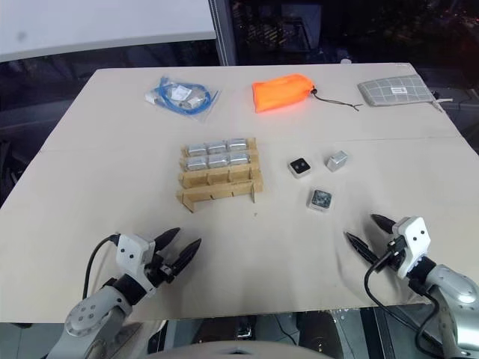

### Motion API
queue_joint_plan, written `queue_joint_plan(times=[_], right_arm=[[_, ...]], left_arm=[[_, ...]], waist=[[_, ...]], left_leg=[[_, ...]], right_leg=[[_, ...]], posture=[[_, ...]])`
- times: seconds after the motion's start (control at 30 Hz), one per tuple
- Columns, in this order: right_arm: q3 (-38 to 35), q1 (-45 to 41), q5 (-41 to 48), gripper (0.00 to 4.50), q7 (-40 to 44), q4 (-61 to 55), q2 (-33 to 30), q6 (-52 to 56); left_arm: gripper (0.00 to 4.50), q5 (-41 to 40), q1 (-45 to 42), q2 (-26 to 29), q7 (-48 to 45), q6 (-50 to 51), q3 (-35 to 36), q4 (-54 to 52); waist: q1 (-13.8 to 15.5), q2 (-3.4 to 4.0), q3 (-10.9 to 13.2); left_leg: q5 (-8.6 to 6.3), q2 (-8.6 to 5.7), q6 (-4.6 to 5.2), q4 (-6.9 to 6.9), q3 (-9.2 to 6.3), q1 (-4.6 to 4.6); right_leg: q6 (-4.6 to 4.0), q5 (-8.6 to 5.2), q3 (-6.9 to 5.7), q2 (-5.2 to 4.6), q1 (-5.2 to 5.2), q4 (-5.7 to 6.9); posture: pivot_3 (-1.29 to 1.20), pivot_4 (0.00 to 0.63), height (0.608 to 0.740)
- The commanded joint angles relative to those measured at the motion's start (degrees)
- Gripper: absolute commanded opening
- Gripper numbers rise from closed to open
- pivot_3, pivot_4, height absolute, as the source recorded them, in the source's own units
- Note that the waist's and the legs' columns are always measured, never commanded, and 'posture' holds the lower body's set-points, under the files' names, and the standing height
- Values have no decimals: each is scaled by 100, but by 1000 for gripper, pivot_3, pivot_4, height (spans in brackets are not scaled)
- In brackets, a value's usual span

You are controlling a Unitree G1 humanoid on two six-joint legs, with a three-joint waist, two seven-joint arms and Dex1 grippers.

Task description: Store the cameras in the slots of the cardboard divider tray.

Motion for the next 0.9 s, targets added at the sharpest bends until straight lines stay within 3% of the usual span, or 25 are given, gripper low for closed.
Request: queue_joint_plan(times=[0.03, 0.9], right_arm=[[-59, 1, 69, 4500, 52, -163, -56, 1], [-20, -121, 17, 4500, 96, -120, -102, 65]], left_arm=[[3248, 12, 161, -28, -51, 30, -110, 15], [3248, -52, 215, -61, -109, -69, -35, 122]], waist=[[-1, 0, 0], [-6, -3, -6]], left_leg=[[0, 0, 0, 0, 0, 0], [-1, -1, 2, 1, 9, 4]], right_leg=[[0, 0, 0, 0, 0, 0], [1, 1, 6, 11, 6, 0]], posture=[[0, 150, 740], [0, 150, 740]])
